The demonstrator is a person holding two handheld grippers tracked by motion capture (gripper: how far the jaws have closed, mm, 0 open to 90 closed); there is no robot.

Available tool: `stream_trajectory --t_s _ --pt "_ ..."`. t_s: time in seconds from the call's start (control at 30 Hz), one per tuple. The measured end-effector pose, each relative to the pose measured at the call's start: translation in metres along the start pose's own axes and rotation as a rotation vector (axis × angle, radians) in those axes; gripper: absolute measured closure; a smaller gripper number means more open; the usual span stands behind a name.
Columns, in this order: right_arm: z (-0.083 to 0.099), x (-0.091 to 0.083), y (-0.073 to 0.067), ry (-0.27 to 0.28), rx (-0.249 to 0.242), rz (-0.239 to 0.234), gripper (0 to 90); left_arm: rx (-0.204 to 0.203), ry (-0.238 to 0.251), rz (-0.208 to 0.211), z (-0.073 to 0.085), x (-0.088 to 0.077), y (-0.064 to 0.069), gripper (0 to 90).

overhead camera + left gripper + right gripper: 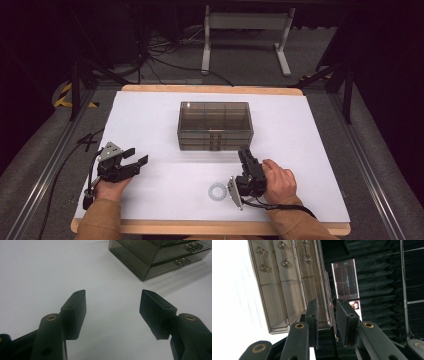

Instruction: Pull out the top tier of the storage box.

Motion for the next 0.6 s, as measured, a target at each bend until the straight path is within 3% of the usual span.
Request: stream_trajectory --t_s 0.33,0.6 --pt "-0.013 0.005 0.000 -0.049 -0.044 0.037 74.0 0.000 -0.002 -0.003 0.000 0.000 0.000 39.8" --pt "-0.028 0.013 -0.007 -0.061 -0.065 0.035 73.3 0.002 -0.005 -0.005 0.000 0.000 0.000 39.8"
Point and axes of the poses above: each handheld gripper's, and its own axes: x roughly forward along the jaws, z roughly out of its underside, y roughly to its right, the point moved 8 cm from there along x, roughly forward along the jaws, and after that the axes turned 14 degrees about -z, right-handed, at the moved point
